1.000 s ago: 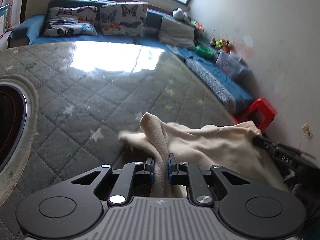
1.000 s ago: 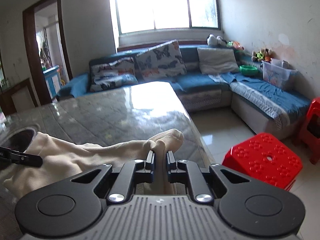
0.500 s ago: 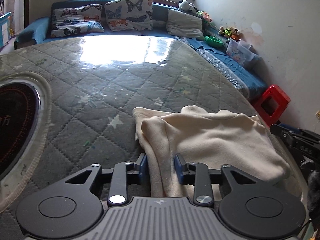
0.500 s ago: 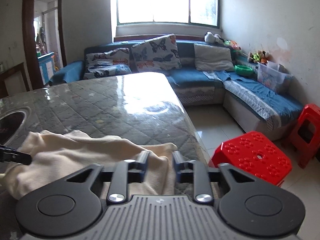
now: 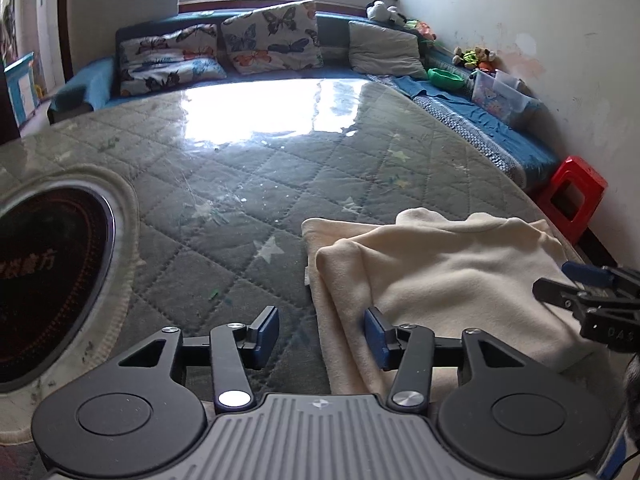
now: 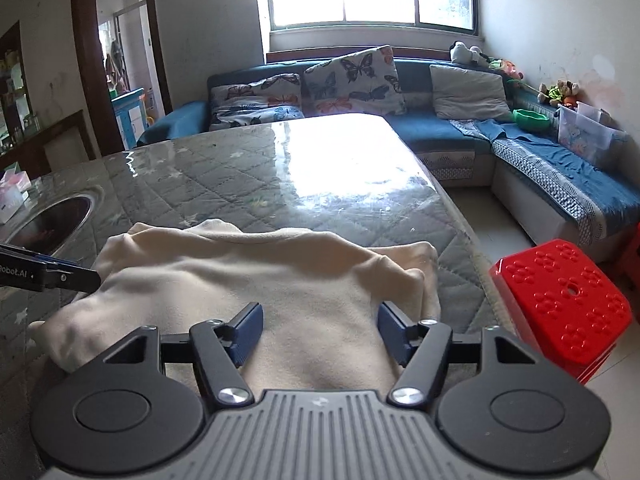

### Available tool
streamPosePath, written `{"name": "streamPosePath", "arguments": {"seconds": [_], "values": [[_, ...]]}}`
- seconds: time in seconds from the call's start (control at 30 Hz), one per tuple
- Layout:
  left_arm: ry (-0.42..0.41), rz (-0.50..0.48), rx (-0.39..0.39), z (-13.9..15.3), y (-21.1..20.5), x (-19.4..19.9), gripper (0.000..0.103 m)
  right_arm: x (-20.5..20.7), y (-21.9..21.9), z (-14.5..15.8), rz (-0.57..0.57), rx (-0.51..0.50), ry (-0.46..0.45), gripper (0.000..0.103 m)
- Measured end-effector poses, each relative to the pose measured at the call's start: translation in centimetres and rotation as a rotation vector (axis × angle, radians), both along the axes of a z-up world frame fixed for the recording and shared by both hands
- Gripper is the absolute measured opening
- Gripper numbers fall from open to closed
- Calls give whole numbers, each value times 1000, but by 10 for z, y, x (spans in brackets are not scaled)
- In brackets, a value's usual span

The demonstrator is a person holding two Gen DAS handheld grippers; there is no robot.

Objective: Fold clothes
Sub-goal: 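Lower the folded T-shirt onto the mattress and open both tools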

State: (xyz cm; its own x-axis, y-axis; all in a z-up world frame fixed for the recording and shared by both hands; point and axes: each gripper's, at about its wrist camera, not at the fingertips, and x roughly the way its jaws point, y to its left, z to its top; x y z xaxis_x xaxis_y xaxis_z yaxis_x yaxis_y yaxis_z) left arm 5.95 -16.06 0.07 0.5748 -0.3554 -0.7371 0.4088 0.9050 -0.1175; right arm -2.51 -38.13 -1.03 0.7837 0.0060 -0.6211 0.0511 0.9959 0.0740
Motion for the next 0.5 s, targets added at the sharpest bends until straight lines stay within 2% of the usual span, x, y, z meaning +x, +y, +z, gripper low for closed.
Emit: {"name": "streamPosePath", "arguments": {"seconds": [0.1,0.3,0.47,0.5], "values": [[-28,-15,10,4,2,-11,56,-8,6,7,26,-16,-16,73],[-59,-55,26,2,3,-28,60,-28,25,8,84,-57,-20,78],[-61,-57,36,-4,5,-32,61,-35,34,2,73,-89,-9,80],[-65,-56,33,-2,7,-34,62,-38,35,4,69,-88,-15,83]]}}
